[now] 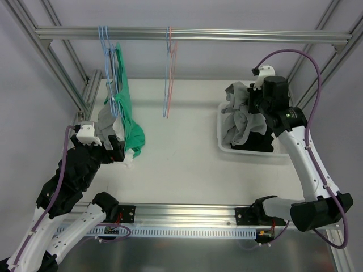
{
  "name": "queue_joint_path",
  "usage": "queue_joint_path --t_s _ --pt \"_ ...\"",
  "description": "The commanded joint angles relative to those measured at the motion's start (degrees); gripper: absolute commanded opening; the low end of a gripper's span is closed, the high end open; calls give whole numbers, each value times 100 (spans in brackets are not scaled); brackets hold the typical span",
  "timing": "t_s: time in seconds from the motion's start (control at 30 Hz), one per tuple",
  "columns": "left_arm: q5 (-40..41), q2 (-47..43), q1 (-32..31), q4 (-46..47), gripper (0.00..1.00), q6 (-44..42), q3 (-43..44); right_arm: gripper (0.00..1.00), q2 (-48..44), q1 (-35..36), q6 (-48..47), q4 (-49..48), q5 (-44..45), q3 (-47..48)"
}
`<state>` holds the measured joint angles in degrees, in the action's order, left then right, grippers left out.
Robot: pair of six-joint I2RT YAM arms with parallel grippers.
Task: Remove the tank top from the hanger
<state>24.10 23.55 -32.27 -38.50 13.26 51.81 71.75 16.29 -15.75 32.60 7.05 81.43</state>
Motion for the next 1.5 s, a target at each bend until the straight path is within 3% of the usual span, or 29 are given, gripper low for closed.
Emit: queue_joint_path --t_s 0.0,0.3,0.57,0.97,1.07,1.1,1.2,1.3,1.47 --pt "-72 -26 -34 80 99 19 -31 0 -196 -415 492 -736 -221 -460" --pt "-107 9 -34 88 99 10 -31 0 217 -1225 327 -1247 -995 -1401" --pt "-89 -43 -34 88 99 10 -31 0 1315 -1260 459 -1361 -1223 -1691" --pt "-10 -158 -34 88 99 72 -22 1 1825 -1120 977 -1863 -872 -2500" --pt "42 -298 -34 80 99 116 -5 19 1721 -1120 1039 -1836 -837 -2535" --pt "60 -359 -34 88 99 124 4 30 1659 -1120 1056 -1836 -845 -2544" --pt "86 -465 -42 97 99 160 39 51 1334 -1120 1074 -1749 -942 -2483" --pt "60 -466 -34 88 99 195 136 61 1009 -1120 1056 -1556 -977 -2299" --pt "-62 -290 -34 71 99 291 460 66 587 -1120 934 -1073 -995 -1921"
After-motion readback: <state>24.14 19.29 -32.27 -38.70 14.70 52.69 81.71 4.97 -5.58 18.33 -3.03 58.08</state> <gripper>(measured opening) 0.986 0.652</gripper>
